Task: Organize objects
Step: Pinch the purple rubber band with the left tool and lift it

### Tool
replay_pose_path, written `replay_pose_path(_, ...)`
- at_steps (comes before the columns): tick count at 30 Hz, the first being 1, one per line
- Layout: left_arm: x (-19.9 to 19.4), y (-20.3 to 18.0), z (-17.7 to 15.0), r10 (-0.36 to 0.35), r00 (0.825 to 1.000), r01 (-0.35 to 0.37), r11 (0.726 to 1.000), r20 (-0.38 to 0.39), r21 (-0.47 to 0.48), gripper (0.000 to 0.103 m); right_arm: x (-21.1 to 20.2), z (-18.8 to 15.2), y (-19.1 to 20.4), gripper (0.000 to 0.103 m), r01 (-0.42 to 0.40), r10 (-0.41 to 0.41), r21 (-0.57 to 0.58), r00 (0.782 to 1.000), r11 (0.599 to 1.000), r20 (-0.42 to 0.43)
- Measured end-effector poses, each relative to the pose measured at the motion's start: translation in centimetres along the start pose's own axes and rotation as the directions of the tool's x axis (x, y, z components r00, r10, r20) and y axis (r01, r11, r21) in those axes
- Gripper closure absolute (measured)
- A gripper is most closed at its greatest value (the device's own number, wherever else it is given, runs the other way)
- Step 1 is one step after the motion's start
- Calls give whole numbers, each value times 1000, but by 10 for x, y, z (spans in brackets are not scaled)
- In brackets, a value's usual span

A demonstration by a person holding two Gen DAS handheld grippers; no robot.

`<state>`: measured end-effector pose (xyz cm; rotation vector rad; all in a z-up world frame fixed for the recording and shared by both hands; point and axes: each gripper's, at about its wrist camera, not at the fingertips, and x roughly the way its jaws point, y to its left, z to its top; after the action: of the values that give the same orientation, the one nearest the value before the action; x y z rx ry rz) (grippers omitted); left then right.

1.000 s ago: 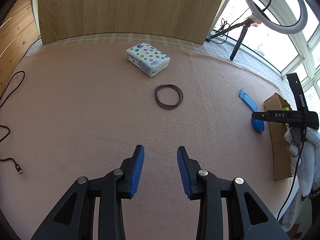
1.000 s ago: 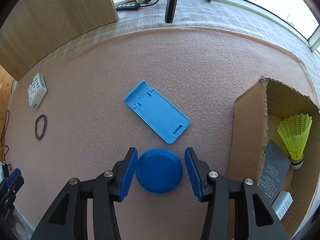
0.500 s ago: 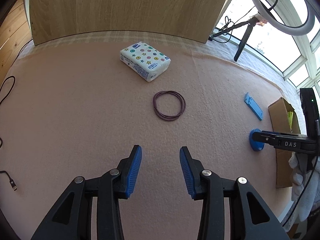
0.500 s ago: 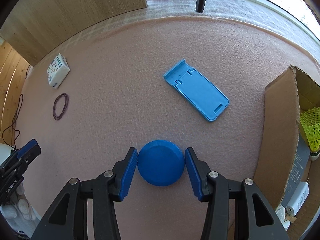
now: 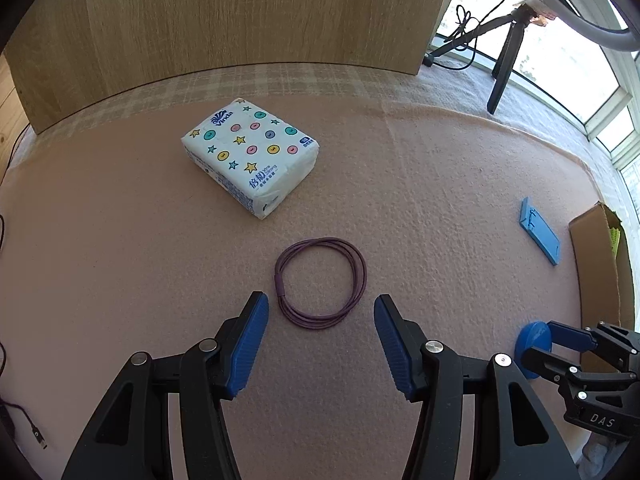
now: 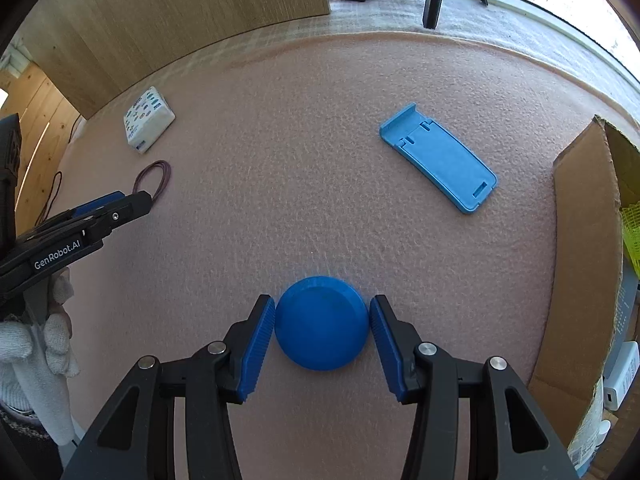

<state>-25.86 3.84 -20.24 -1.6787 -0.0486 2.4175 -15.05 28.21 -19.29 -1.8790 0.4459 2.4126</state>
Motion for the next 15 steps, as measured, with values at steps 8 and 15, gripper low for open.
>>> replay_pose_path(8, 9, -5, 9, 54, 999, -54, 998, -5, 22, 47, -4, -6, 1, 57, 12, -12, -36, 1000, 999, 0)
replay_pose_path(15, 7, -5, 7, 77, 997, -78, 995, 19, 61, 90, -4, -12, 6, 57, 28, -29, -80, 1000, 996, -11)
